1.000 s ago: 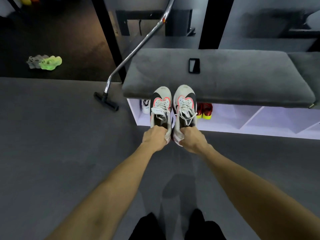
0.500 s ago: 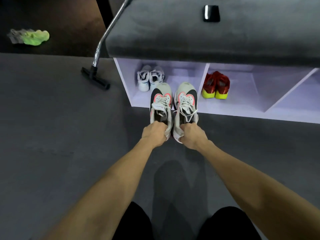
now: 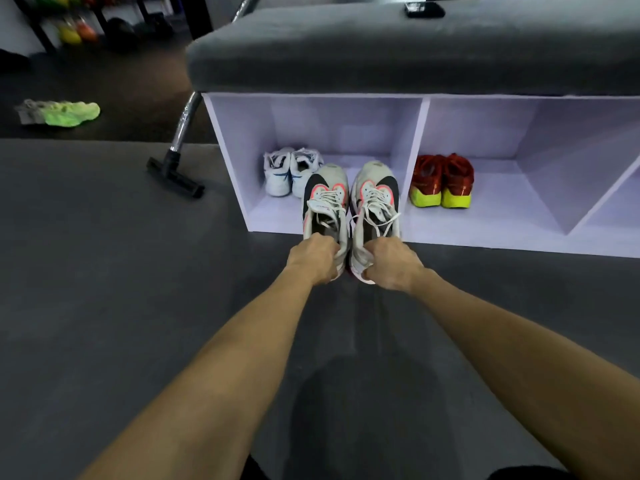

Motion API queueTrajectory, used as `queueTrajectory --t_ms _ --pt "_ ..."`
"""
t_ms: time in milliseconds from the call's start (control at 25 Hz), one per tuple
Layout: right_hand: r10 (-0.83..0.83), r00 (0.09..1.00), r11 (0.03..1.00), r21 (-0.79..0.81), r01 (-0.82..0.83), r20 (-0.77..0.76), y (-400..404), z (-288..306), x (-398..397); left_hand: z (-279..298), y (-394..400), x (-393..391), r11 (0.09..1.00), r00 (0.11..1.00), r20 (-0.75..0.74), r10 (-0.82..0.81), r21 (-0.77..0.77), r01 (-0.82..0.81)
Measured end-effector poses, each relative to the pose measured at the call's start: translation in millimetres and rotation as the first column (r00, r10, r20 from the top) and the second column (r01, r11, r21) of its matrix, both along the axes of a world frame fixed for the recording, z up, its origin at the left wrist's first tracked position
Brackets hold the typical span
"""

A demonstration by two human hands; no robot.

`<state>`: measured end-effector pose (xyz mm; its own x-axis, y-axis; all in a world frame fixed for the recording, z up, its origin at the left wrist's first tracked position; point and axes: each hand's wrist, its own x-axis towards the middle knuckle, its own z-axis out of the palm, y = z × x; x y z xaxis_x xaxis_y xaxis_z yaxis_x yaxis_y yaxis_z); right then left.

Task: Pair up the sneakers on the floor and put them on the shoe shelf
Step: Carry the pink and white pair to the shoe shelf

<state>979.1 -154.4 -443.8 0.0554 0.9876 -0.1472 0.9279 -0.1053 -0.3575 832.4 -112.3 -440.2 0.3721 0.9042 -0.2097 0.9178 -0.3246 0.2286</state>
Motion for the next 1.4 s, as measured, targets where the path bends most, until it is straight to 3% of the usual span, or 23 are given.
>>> queueTrajectory --t_ms 320,760,1160,1400 --pt "-0.021 1.0 1.0 0.001 0.021 0.022 66 -14 8 -22 67 1 0.999 0.997 0.072 -0.031 0.03 0.028" --pt "-0.058 0.997 0.998 0.023 0.057 0.045 197 14 45 0 201 37 0.996 0.99 0.116 -0.083 0.043 0.078" --pt "-0.08 0.996 0.997 0.002 0.08 0.026 334 -59 109 -68 338 106 0.985 0.986 0.062 -0.154 0.087 0.148" --pt "-0.057 0.996 0.998 -0.007 0.057 0.068 364 -107 120 -106 373 120 0.989 0.989 0.034 -0.146 0.042 0.144"
